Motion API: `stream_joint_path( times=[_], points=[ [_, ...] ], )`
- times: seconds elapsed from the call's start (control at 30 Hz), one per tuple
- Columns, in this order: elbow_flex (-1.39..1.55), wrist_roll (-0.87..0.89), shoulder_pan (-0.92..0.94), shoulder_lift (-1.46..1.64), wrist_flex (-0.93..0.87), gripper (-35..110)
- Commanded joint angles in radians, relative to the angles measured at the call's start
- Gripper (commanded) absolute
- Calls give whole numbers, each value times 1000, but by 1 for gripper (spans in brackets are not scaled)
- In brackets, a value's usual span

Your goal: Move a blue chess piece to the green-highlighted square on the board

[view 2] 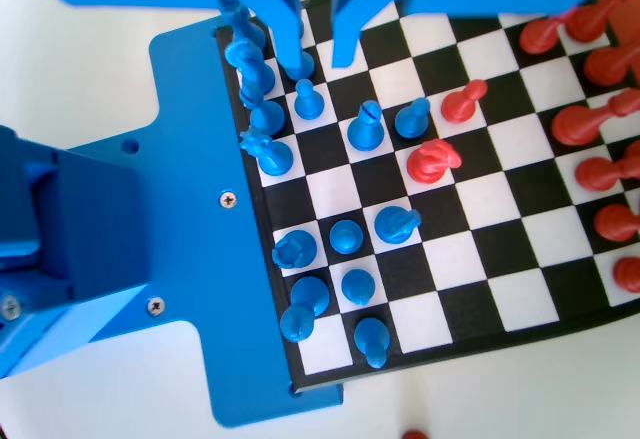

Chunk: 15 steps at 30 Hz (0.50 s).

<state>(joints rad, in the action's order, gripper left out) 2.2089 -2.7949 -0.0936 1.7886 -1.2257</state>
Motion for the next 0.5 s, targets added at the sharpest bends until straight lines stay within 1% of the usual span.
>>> stream_joint_path(
  times=[0.0,0.23,0.47],
  points=[
    [-12,-15,-29,9,31,8],
    [101,-29,-40,-28,207,8],
    [138,-23,-57,-46,272,8]
  ],
)
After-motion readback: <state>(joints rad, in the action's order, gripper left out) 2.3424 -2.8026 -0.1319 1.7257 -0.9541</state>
